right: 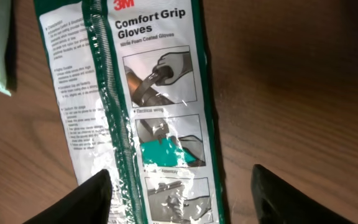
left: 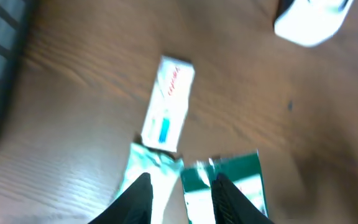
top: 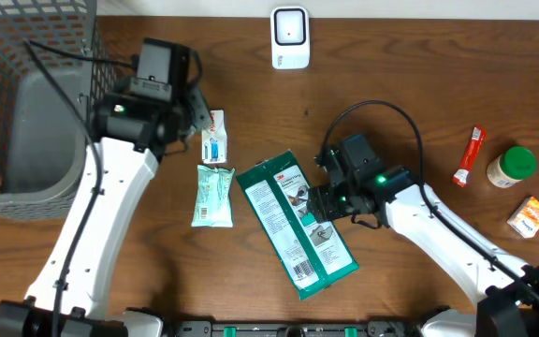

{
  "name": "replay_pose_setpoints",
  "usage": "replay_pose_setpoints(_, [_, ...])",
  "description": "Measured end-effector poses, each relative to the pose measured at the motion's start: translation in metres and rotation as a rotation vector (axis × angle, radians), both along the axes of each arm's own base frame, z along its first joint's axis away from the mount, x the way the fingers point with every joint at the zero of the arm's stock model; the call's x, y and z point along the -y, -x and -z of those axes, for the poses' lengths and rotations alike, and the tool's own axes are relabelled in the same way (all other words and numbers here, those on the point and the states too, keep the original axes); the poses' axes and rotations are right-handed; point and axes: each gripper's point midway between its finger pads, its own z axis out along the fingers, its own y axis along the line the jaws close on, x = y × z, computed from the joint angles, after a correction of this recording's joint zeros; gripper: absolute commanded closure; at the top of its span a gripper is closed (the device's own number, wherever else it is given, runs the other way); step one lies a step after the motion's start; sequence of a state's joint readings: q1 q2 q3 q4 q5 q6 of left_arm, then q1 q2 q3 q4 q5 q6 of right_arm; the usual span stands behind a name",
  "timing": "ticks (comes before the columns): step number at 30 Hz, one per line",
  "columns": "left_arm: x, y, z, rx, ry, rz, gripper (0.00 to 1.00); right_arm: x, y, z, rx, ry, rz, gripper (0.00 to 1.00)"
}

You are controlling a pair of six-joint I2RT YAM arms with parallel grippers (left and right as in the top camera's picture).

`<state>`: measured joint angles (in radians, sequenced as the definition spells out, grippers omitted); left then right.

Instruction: Scan the item barcode

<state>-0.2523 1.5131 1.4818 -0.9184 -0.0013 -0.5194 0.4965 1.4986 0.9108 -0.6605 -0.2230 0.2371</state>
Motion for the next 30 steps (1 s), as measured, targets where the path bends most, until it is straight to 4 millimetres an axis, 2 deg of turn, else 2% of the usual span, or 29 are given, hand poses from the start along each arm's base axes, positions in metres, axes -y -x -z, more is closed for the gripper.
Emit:
replay_pose_setpoints(1, [0.006,0.004,0.008,-0.022,0.006,0.017,0.66,0.0,0.0,0.0,-0.007,-0.012,-0.003,0.3])
replay_pose_setpoints(4, [0.021,0.019,0.042,-0.117,0.007,0.06,0.5,0.007,0.001,-0.001,-0.037,-0.042,0.0,0.33])
replay_pose_setpoints(5, [0.026,0.025,0.057,-0.158,0.001,0.082,0.5,0.011,0.0,-0.001,-0.044,-0.048,0.002,0.34])
replay_pose_setpoints(7, [0.033,0.033,0.082,-0.215,-0.008,0.102,0.57,0.015,-0.001,-0.002,-0.048,-0.057,0.006,0.35])
replay_pose_setpoints(11, [0.044,0.043,0.111,-0.274,-0.015,0.137,0.7,0.018,-0.002,0.001,-0.056,-0.06,0.0,0.34])
replay_pose_setpoints(17, [0.076,0.049,0.14,-0.33,0.033,0.217,0.86,0.019,-0.001,0.027,-0.119,-0.04,-0.027,0.34])
replay_pose_setpoints(23, [0.093,0.069,0.167,-0.438,0.027,0.271,0.91,0.015,0.0,0.053,-0.188,-0.058,-0.048,0.34])
replay_pose_setpoints(30, [0.099,0.093,0.179,-0.499,0.005,0.311,0.92,0.013,-0.005,0.052,-0.224,-0.156,-0.052,0.36])
